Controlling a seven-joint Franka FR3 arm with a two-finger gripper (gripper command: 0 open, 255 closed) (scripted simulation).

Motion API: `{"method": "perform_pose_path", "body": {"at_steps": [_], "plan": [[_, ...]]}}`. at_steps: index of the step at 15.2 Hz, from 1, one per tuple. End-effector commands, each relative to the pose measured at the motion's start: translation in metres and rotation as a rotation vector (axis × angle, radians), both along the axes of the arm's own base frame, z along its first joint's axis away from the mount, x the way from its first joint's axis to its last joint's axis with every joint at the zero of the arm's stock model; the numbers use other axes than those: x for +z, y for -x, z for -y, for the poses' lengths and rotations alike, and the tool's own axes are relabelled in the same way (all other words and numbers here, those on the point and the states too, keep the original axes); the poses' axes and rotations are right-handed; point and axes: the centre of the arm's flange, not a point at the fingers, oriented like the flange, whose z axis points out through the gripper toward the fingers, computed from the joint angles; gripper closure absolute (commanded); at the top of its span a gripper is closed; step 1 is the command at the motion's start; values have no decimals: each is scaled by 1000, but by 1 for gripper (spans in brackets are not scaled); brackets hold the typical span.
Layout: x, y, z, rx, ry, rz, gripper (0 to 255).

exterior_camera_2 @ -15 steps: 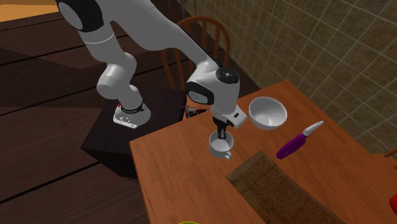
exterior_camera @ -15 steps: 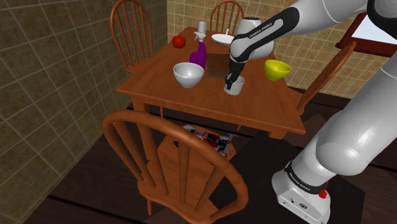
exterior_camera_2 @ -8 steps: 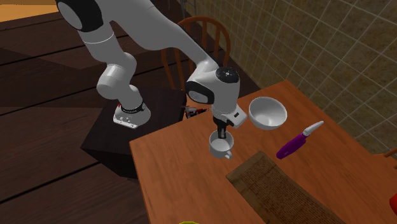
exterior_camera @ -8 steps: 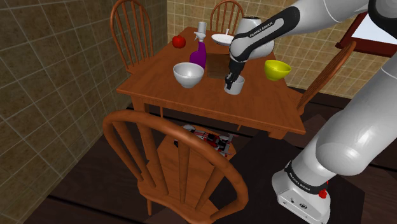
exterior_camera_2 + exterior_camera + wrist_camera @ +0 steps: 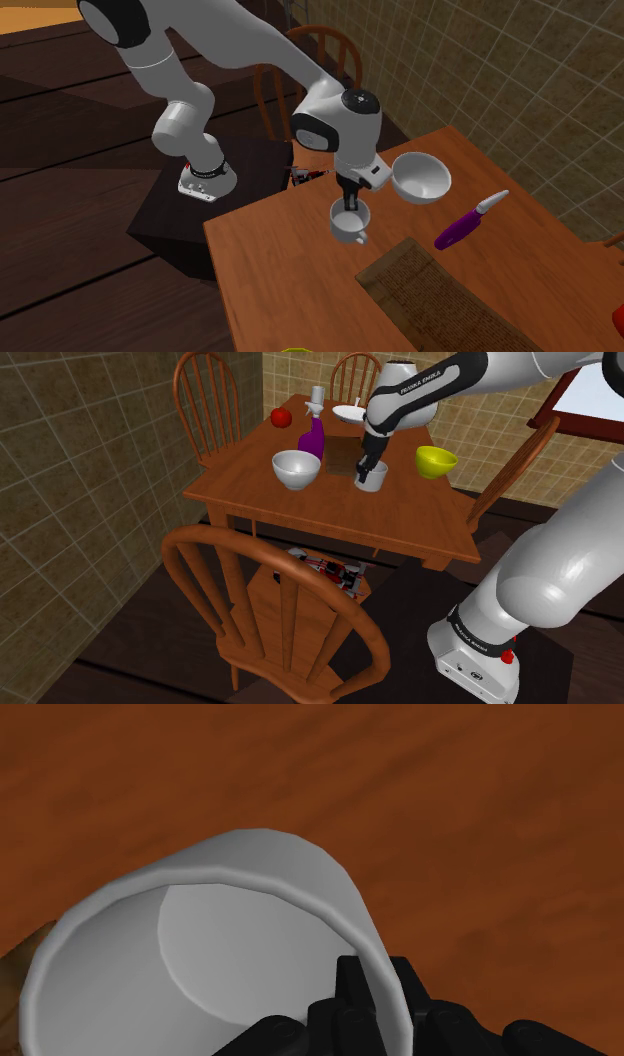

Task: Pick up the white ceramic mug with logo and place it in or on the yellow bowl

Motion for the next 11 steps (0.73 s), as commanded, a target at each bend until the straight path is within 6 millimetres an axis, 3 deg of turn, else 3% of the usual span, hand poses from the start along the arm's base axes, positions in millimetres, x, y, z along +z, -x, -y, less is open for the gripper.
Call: {"method": "perform_pose_path", "body": {"at_steps": [1,11], "plan": [[11,1,0,0,0,0,255],[64,1,0,0,0,0,255]]}}
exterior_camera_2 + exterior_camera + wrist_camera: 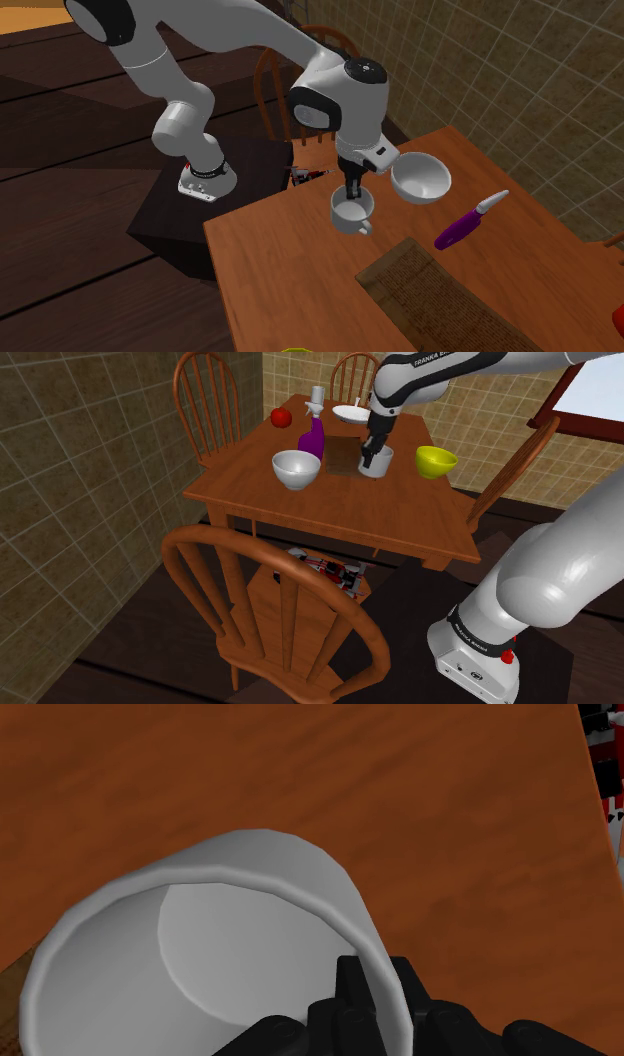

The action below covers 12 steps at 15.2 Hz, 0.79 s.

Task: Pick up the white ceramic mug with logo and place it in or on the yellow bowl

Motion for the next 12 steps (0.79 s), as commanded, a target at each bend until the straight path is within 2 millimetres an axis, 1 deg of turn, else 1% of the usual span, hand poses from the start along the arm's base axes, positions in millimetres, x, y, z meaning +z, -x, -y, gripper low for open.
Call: {"method": "perform_pose_path", "body": {"at_steps": [1,12], "plan": [[11,0,1,0,0,0,255],[69,0,1,0,0,0,255]]}}
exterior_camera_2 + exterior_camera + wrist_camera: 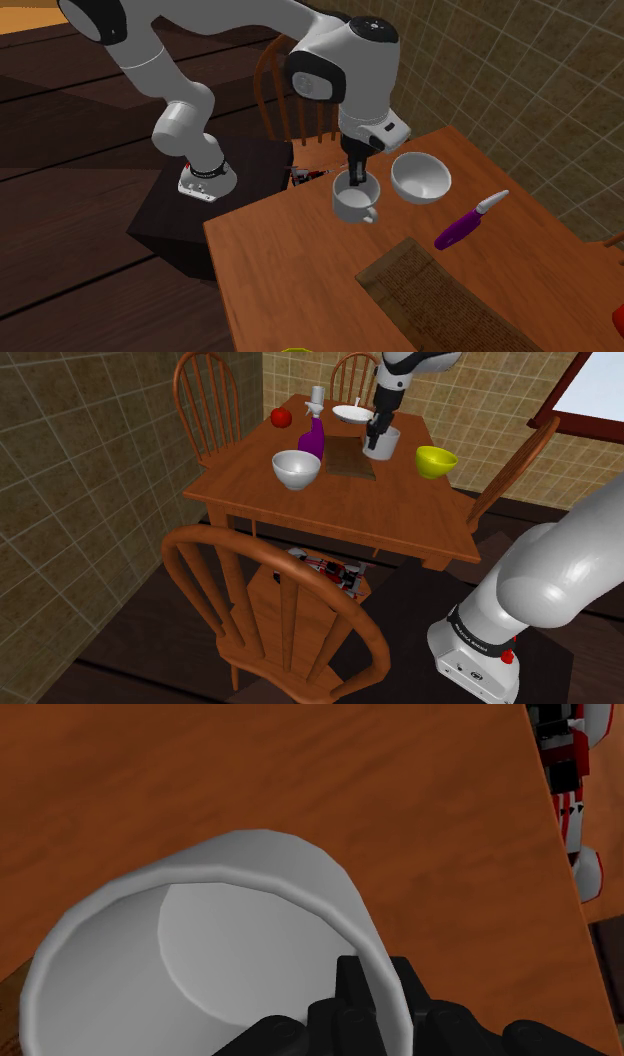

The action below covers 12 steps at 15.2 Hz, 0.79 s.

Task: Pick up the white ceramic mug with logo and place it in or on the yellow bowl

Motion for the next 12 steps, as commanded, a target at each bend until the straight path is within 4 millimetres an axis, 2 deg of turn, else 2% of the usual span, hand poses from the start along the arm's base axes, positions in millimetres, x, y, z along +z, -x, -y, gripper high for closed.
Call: {"method": "perform_pose_path", "body": {"at_steps": [1,12], "plan": [[7,1,0,0,0,0,255],[11,24,143,0,0,0,255]]}}
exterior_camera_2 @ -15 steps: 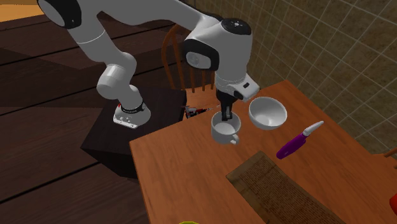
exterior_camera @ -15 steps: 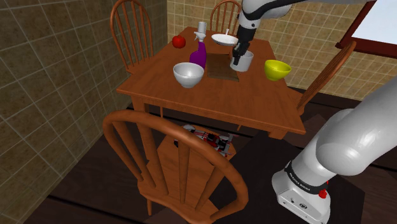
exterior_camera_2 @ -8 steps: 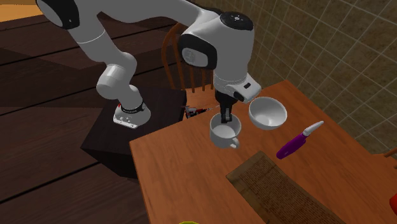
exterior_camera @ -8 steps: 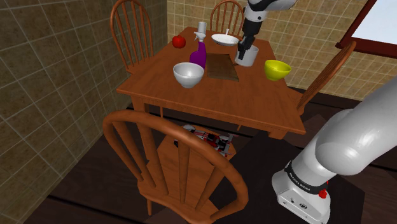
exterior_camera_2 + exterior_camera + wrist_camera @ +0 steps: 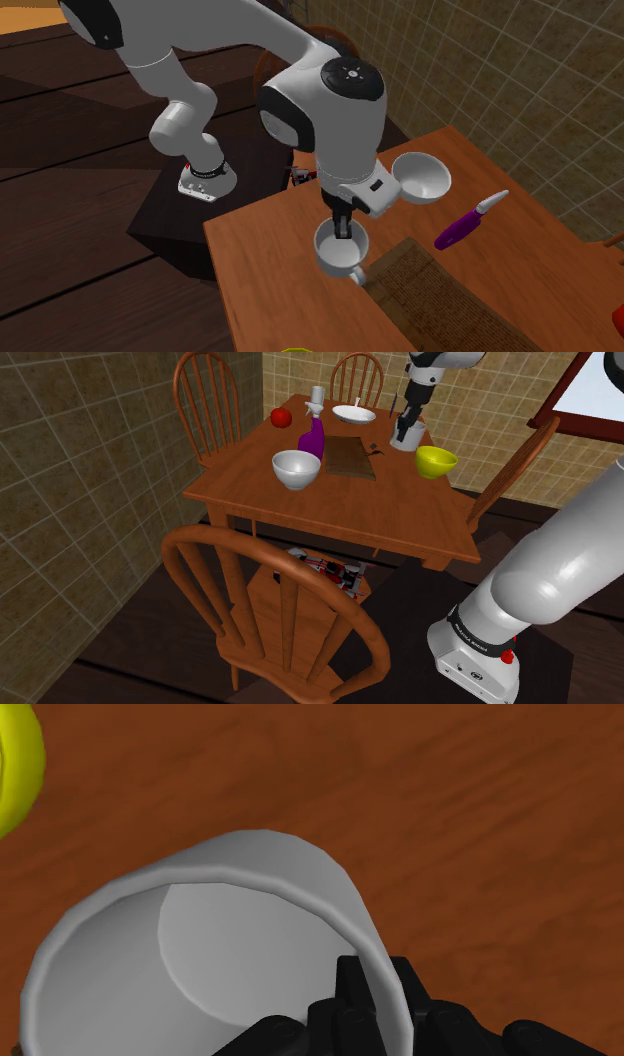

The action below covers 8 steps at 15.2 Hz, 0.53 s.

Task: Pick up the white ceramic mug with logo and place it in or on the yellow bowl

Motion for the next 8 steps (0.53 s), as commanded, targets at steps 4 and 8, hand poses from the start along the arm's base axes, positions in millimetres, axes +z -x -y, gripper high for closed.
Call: {"method": "perform_pose_path", "body": {"at_steps": [4,8], "plan": [[4,9,65,2,1,0,255],[6,17,118,2,1,0,255]]}}
